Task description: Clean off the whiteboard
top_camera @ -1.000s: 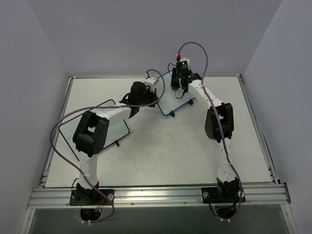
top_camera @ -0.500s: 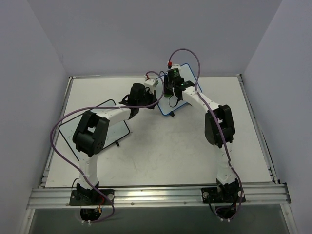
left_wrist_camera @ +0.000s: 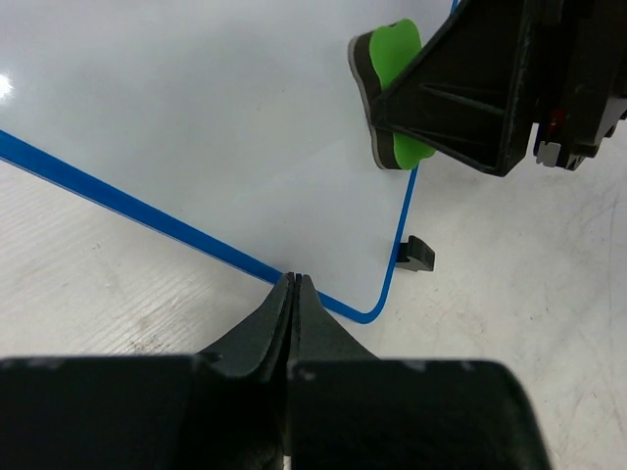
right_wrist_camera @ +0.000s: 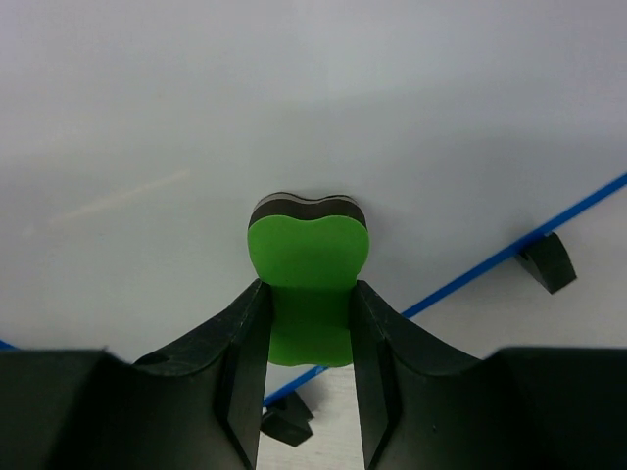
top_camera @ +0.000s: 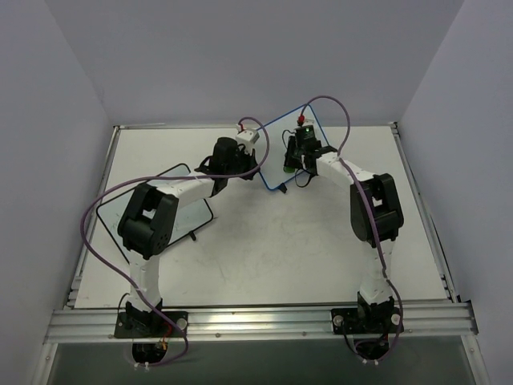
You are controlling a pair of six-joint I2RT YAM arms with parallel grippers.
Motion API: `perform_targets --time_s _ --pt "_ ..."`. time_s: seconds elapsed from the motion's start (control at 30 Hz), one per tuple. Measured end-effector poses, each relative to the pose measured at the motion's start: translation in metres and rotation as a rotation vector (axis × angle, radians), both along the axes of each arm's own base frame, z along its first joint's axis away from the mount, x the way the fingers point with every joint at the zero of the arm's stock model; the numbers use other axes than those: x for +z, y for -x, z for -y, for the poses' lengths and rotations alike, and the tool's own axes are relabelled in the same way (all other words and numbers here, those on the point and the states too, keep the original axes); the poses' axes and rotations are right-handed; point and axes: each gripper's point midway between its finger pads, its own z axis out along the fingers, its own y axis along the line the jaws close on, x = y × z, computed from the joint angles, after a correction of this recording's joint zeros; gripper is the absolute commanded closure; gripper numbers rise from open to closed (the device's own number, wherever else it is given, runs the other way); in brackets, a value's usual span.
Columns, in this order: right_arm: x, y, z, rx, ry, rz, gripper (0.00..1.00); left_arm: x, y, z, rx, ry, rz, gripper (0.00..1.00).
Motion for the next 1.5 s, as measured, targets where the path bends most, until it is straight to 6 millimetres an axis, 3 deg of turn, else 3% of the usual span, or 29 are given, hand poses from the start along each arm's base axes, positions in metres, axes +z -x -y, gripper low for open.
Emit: perform_targets --time_s 0.27,0.5,0.8,0.93,1.07,1.17,1.27,1.5 --pt "-0.022 0.009 0.035 -0.064 0.007 -0.052 1.0 0.024 0.0 -0.001 0.015 0.03 0.025 0.98" --pt "-0.025 0.01 0.043 -0.077 0.007 -0.058 1.0 0.048 0.001 -0.011 0.049 0.052 0.034 0.98" --pt "-0.029 0.021 0.056 -0.098 0.002 -0.086 1.0 0.062 0.01 -0.026 0.098 0.034 -0.001 0.98" --pt "-0.021 0.03 0.063 -0.117 -0.005 -0.09 1.0 0.075 0.016 -0.032 0.124 0.047 -0.016 0.98" --pt "0.005 0.034 0.078 -0.157 -0.014 -0.052 1.0 0.099 0.023 -0.036 0.141 0.078 -0.003 0.98" --pt "0.024 0.039 0.1 -0.213 -0.022 -0.027 1.0 0.117 0.03 -0.04 0.152 0.102 0.003 0.97" --pt "0.034 0.049 0.136 -0.294 -0.03 -0.015 1.0 0.131 0.039 -0.045 0.164 0.125 0.001 0.97" --pt "0.009 0.091 0.235 -0.53 -0.004 -0.097 0.89 0.146 0.052 -0.05 0.18 0.156 -0.022 0.97"
